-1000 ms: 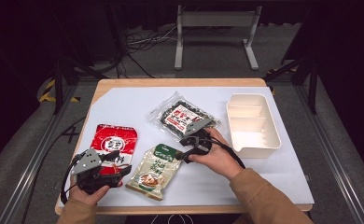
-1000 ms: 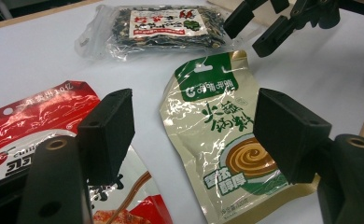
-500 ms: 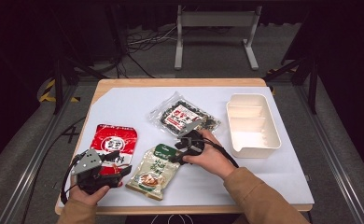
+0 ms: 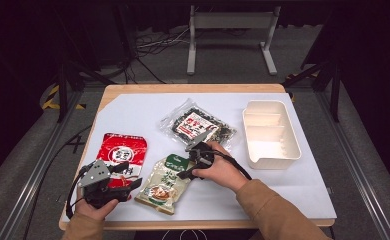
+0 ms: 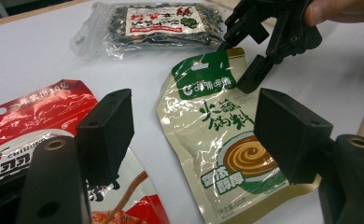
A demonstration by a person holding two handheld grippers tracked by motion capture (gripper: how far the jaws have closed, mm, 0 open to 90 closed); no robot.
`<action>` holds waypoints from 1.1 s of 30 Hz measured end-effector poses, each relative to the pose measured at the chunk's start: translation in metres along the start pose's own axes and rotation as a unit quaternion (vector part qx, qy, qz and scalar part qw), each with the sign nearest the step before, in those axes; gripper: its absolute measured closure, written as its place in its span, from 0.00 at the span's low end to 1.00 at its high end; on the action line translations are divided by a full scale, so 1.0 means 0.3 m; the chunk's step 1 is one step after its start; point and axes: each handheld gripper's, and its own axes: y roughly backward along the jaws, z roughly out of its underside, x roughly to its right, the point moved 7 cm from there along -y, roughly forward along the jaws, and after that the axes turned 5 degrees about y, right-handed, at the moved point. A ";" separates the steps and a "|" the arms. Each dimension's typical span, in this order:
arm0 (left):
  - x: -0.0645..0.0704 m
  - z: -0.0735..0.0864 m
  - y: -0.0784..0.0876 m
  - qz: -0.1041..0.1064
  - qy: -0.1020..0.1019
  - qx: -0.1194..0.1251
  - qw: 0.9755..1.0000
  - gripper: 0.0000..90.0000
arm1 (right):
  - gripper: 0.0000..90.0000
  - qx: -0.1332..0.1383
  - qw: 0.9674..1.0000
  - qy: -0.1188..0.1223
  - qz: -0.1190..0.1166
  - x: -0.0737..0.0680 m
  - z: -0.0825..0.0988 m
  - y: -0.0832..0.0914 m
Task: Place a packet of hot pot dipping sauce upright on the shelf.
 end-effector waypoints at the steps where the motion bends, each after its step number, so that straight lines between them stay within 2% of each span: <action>1: 0.000 0.000 -0.001 0.000 -0.001 0.000 1.000 0.32 | 0.49 -0.004 1.000 0.001 -0.002 0.002 0.003 -0.002; 6: 0.000 0.000 -0.001 0.001 -0.001 0.000 1.000 0.32 | 0.60 -0.002 1.000 -0.005 -0.018 -0.008 -0.001 0.003; 8: 0.001 0.000 0.000 0.001 0.000 0.000 1.000 0.32 | 0.66 0.000 1.000 0.008 -0.017 -0.014 -0.006 0.012; 11: 0.001 0.000 -0.001 0.001 -0.001 0.000 1.000 0.32 | 0.70 0.004 1.000 0.012 -0.024 -0.027 -0.011 0.020; 19: 0.002 -0.001 -0.003 0.001 -0.002 0.000 1.000 0.32 | 0.80 -0.014 0.999 0.029 -0.040 -0.042 -0.002 0.010; 23: 0.003 -0.001 -0.004 0.001 -0.001 0.001 1.000 0.32 | 0.87 -0.047 0.997 0.053 -0.025 -0.047 0.015 -0.008; 26: 0.003 0.000 -0.003 0.001 0.000 0.000 1.000 0.32 | 0.98 -0.056 0.996 0.063 -0.017 -0.042 0.016 -0.010; 33: -0.001 0.000 -0.002 0.001 -0.001 0.002 1.000 0.32 | 0.99 -0.056 0.996 0.068 -0.018 -0.045 0.010 -0.003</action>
